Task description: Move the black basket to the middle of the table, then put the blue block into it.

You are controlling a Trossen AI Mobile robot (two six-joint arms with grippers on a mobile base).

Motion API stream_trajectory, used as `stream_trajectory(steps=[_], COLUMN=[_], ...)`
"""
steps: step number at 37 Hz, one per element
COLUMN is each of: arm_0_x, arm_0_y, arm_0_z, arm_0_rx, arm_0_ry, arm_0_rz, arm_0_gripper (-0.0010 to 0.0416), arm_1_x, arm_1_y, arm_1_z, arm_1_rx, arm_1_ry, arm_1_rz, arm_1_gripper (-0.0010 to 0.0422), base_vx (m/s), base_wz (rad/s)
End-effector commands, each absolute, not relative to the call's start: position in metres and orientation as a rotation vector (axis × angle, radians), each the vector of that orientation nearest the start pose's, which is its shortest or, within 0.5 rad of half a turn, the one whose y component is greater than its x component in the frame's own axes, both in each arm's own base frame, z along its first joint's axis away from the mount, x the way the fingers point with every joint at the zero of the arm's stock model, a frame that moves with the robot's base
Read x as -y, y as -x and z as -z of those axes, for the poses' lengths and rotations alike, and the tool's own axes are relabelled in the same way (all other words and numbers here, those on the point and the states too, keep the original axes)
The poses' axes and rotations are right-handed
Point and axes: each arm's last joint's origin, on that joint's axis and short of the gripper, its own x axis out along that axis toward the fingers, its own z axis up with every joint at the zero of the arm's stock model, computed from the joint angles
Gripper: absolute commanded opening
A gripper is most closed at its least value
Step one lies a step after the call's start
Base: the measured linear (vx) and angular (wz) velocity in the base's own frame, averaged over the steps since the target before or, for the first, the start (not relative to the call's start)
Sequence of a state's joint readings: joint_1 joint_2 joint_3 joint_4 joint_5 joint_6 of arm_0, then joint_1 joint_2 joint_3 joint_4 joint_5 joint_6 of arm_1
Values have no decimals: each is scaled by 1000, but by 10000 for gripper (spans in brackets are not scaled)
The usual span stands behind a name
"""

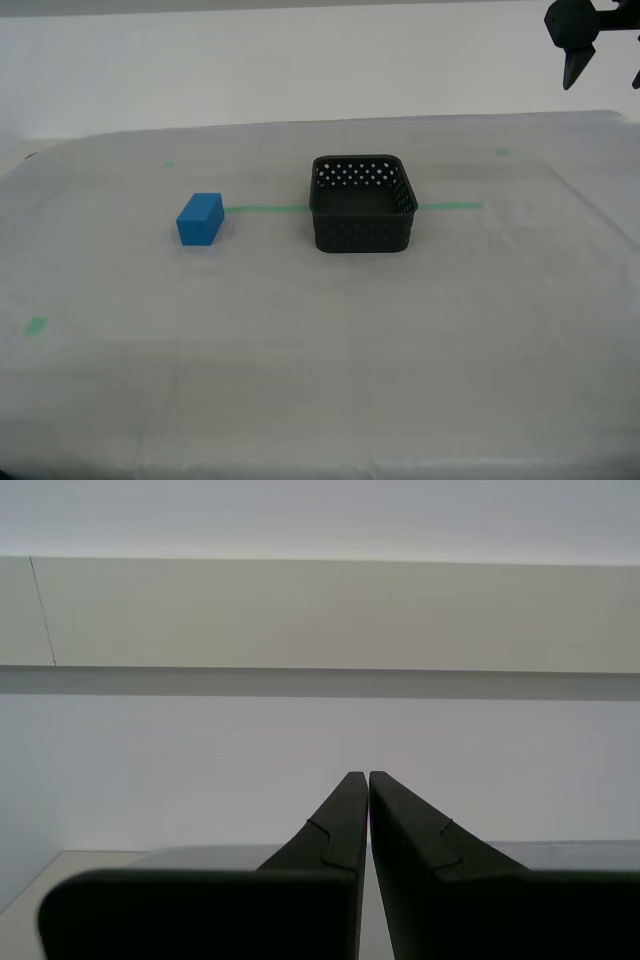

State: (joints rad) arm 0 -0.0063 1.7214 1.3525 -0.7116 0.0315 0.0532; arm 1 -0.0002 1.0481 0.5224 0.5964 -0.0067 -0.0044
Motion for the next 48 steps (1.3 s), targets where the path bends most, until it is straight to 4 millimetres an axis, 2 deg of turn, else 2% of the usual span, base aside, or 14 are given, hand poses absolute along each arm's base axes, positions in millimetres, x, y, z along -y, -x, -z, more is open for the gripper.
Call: stream_trajectory(steps=[1, 35, 43, 48], arm_0_x=[3, 3, 3, 3], arm_0_y=[-355, -355, -355, -355], arm_0_z=[-247, -247, -247, -247], arm_0_rx=[-1078, -1077, -1077, -1077], arm_0_ry=[-33, -33, -33, -33], arm_0_rz=[61, 61, 61, 61], arm_0_gripper=[399, 399, 399, 399], arm_1_x=[0, 0, 0, 2], arm_1_y=[-227, -227, -228, -230], arm_1_z=[-269, -271, -267, -273], arm_1_rx=[75, 85, 0, -97], arm_1_ry=[3, 36, 86, 91], arm_1_rz=[-6, -3, -4, 3], arm_1_gripper=[0, 0, 0, 0], base_vx=[0, 0, 0, 0], base_wz=[0, 0, 0, 0])
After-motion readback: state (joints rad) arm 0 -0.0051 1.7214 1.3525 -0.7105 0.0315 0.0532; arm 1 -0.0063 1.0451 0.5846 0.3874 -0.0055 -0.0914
